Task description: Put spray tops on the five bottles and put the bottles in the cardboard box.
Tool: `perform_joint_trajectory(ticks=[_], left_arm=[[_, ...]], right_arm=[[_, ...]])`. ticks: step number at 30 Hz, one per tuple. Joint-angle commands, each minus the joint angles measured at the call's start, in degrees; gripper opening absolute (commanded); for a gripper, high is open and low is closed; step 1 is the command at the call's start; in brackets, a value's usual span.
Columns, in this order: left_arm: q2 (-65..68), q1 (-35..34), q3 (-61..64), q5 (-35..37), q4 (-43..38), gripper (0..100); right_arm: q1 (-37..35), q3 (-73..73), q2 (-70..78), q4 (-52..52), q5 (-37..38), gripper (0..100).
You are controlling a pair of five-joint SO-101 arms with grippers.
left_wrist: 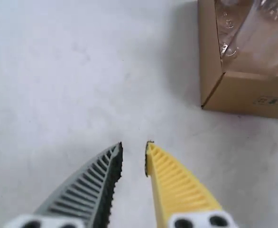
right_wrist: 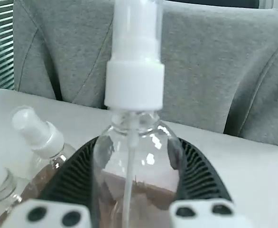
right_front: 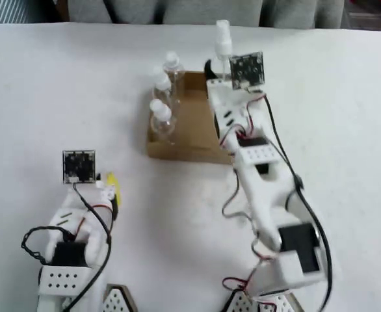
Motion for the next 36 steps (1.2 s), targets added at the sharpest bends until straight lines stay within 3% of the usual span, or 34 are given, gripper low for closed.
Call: perform_joint_trajectory(ticks=[1,9,22,30,36], left_arm=[[-0.75,-0.66,-0.26,-0.44,-1.85,9],[-0.75,1.36,-0.26,-0.53,-1.85,9],[-0.75,1.45,-0.26,-0.53,-1.93,9],[-0.75,1.45,-0.26,-0.53,-2.64,9],[-0.75,1.45,-0.26,-0.53,-2.64,9]], right_arm=[[-0.4,-8.62,7.78,-7.96,-0.44,1.5],[0.66,-15.65,21.67,-18.24,-0.44,1.5],[2.86,-34.55,40.66,-18.24,-0.44,1.5],[3.65,-36.31,42.15,-18.15,-6.24,1.5],[4.53,-35.96,40.92,-18.07,-6.51,1.5]])
